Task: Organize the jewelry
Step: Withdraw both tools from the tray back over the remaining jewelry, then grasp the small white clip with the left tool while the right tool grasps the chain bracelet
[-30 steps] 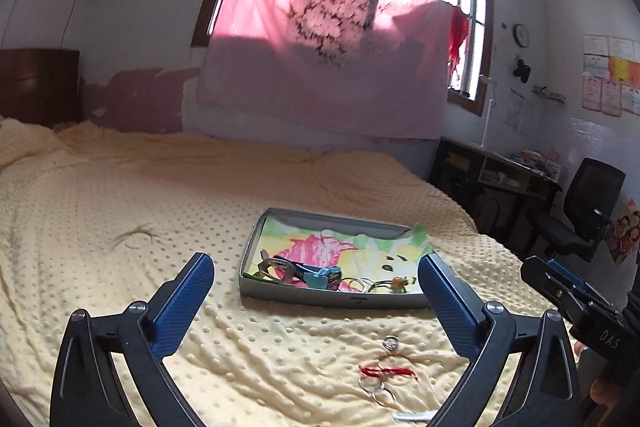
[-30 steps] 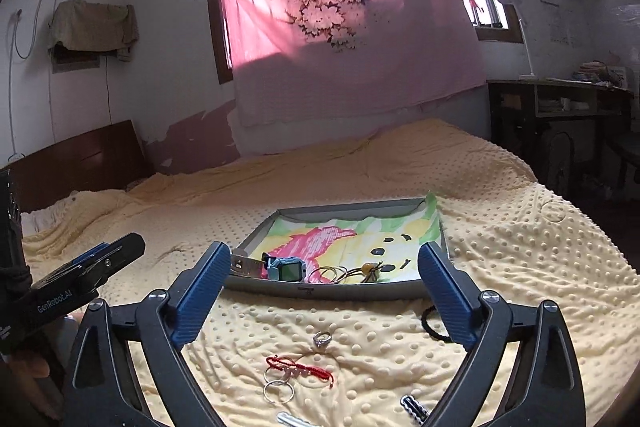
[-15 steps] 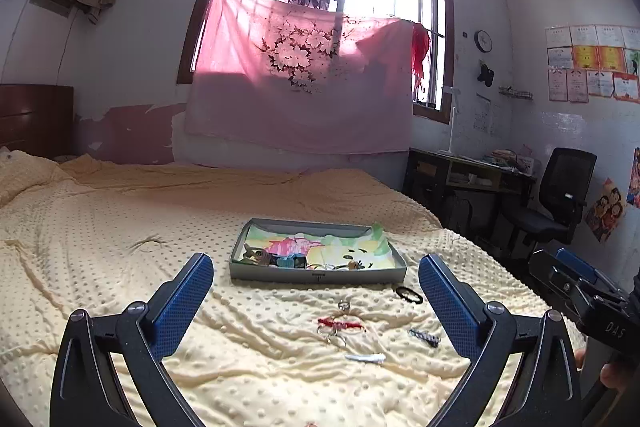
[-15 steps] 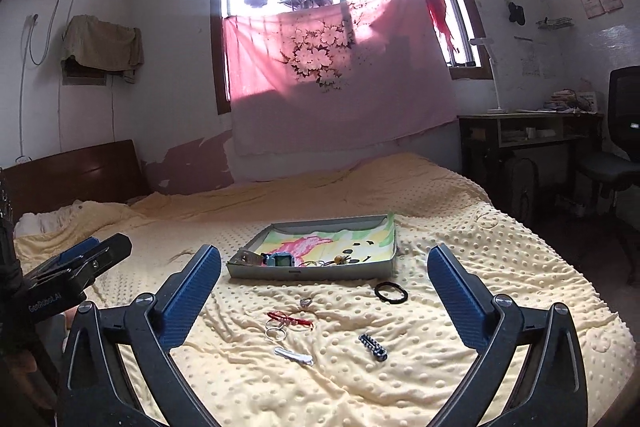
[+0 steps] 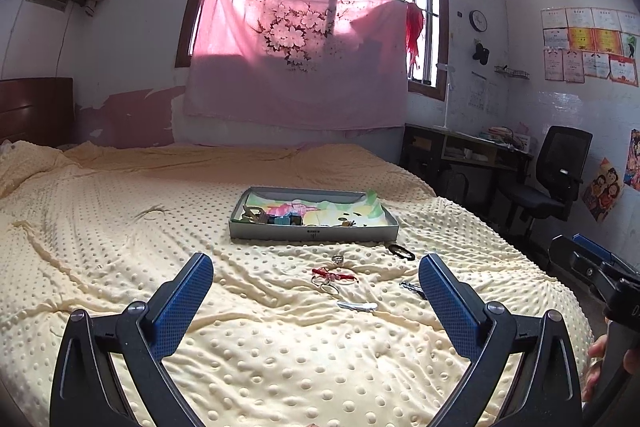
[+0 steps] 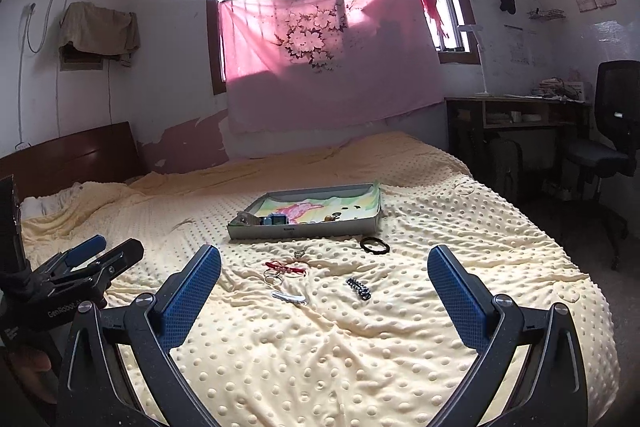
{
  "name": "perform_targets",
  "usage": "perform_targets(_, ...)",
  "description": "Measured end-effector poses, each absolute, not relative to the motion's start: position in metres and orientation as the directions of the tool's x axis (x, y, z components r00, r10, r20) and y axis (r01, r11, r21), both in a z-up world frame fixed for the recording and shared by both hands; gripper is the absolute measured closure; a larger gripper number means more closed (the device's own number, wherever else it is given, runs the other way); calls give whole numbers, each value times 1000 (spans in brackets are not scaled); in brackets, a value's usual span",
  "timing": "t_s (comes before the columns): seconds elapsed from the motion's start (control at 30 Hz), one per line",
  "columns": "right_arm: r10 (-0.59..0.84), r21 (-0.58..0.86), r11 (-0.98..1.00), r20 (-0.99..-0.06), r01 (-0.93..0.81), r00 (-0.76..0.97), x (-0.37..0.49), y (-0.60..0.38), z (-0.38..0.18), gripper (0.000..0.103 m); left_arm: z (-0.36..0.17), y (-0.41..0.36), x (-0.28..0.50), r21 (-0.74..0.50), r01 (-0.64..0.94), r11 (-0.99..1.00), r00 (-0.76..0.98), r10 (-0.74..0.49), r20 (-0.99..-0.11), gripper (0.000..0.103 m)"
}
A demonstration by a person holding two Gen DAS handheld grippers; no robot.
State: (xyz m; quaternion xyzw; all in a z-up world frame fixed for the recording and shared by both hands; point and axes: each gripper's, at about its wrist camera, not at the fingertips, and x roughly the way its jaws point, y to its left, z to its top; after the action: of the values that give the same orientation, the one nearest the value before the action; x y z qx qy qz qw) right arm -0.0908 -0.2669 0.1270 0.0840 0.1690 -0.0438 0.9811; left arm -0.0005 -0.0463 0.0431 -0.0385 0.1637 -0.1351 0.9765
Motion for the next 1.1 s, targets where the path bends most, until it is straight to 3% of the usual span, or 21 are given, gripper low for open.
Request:
perform_targets(0.67, -65, 158, 978, -386, 136, 920, -14, -301, 88, 1, 26, -69, 62, -119, 202, 972, 900, -232, -369, 0)
perform_targets(1.0, -12, 192, 975, -464, 114, 886, 41, -321, 52, 2, -16, -91, 116, -110, 271, 956, 817, -289, -499, 1)
perform_targets(1.07, 14, 202, 975, -487, 97, 873, 49, -323, 43, 9, -26, -96, 124, -111, 304, 946, 789, -316, -528, 11)
perform_targets(1.1, 22, 201, 975, -500, 91, 866, 52, -322, 39, 23, -32, -100, 127, -113, 324, 939, 770, -331, -546, 20)
